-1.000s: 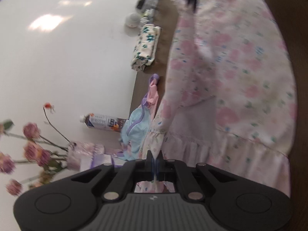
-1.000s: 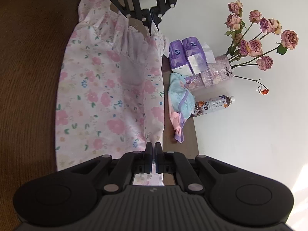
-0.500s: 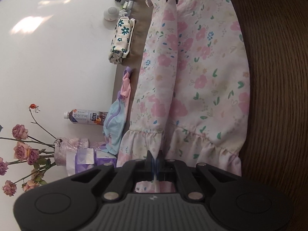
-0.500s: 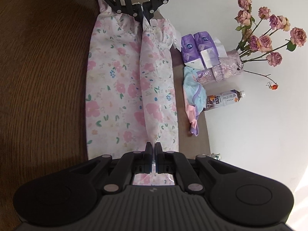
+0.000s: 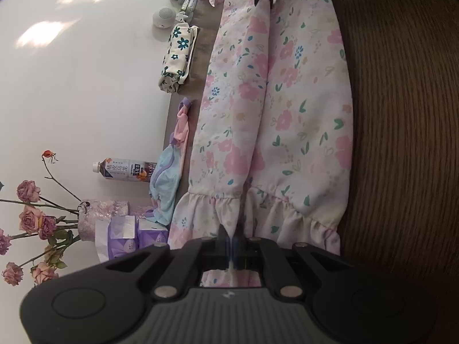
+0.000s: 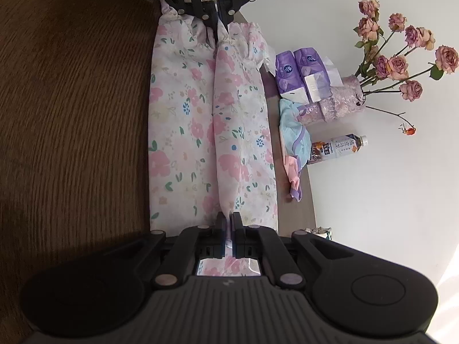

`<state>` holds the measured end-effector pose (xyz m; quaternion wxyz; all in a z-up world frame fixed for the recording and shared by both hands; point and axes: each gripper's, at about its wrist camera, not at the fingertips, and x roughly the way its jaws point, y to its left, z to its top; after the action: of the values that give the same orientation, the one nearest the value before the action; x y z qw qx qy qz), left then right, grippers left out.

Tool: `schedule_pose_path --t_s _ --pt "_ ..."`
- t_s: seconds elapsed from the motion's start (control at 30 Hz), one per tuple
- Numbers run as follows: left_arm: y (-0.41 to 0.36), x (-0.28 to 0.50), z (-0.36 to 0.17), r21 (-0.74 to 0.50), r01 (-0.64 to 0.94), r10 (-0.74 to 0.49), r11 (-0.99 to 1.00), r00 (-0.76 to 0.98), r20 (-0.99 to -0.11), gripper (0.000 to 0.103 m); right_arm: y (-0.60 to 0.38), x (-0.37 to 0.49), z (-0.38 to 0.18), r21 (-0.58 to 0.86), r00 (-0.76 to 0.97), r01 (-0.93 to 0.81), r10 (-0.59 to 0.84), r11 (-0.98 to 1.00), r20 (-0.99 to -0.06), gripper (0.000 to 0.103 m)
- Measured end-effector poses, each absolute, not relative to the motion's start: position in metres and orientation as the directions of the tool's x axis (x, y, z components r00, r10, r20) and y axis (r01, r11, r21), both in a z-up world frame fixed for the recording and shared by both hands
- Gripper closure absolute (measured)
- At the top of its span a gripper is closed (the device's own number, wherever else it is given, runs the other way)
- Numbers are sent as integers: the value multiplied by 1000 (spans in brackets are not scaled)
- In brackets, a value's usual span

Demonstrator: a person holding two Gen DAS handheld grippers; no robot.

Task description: Fold clothes

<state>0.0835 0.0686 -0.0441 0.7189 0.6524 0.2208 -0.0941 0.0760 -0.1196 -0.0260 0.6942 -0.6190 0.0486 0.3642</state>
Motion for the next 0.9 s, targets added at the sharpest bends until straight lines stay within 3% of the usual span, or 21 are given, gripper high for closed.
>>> schedule_pose_path --t_s 0.17,0.43,0.5,0.6,0.73,0.8,0.9 --pt "66 76 -40 906 411 145 102 895 -423 99 -120 79 -24 -846 767 -533 431 14 -476 100" --pt "65 74 -45 891 445 160 86 877 -454 98 -125 75 -26 -822 750 -569 435 39 -498 99" --pt "65 73 -44 892 442 160 93 878 -451 96 -129 74 -21 -819 755 -569 440 70 -486 92" --pt "65 70 -40 898 429 161 100 883 -440 84 -138 70 -14 -816 767 -565 441 122 -465 74" --pt "71 60 -26 910 399 169 113 895 -413 57 -154 66 0 -769 765 -602 432 215 -478 66" --pt "79 55 -13 895 411 176 175 881 -439 55 -165 69 12 -713 754 -637 432 295 -495 60" --pt "95 52 13 838 425 172 344 848 -501 51 -180 80 31 -570 724 -690 453 446 -521 59"
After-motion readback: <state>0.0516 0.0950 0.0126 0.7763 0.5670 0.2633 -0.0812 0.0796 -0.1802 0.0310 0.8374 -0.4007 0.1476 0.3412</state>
